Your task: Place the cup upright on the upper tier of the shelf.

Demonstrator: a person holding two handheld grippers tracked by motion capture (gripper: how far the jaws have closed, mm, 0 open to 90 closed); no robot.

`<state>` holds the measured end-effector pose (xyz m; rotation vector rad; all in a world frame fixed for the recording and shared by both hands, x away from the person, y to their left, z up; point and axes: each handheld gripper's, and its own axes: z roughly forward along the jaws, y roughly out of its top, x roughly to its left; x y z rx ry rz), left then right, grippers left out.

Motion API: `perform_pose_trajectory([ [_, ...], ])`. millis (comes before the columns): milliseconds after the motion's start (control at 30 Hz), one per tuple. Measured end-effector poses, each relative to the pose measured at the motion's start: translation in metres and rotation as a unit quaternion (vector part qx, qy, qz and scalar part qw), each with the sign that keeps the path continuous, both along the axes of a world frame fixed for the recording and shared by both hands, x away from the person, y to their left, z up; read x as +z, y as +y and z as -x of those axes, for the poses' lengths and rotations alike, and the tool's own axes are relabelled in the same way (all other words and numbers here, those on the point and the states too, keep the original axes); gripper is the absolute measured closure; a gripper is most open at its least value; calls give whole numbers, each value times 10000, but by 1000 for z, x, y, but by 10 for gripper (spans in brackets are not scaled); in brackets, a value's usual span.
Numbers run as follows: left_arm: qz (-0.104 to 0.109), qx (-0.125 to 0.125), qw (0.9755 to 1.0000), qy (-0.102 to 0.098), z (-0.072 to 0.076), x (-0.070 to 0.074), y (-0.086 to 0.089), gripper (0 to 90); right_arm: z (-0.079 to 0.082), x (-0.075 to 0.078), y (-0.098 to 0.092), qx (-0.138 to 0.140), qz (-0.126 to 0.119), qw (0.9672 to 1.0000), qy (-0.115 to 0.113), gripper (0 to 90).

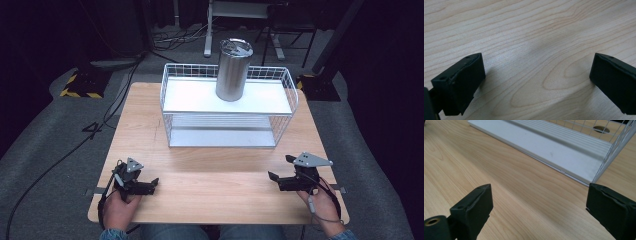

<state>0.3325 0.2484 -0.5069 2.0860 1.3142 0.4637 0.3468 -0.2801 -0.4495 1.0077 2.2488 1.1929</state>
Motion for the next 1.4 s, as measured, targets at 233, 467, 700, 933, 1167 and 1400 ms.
perform_pose_trajectory([
  [233, -1, -1, 10000, 1, 0, 0, 0, 5, 0, -19, 1, -18, -3, 9999, 108, 74],
  [467, 0, -1, 10000, 0, 0, 0, 0, 6, -1, -34, 3, -56, 60, 9997, 216, 81],
  [700, -1, -1, 10000, 1, 0, 0, 0, 5, -2, -43, 6, -69, 173, 9995, 246, 85],
  [933, 1, 0, 10000, 0, 0, 0, 0, 5, -3, -51, 8, -122, 259, 9987, 417, 89],
  [1167, -1, -2, 10000, -5, 0, 0, 0, 5, -4, -55, 8, -145, 403, 9973, 589, 98],
  [1400, -2, -3, 10000, 0, 0, 0, 0, 5, -6, -57, 7, -116, 520, 9963, 667, 84],
])
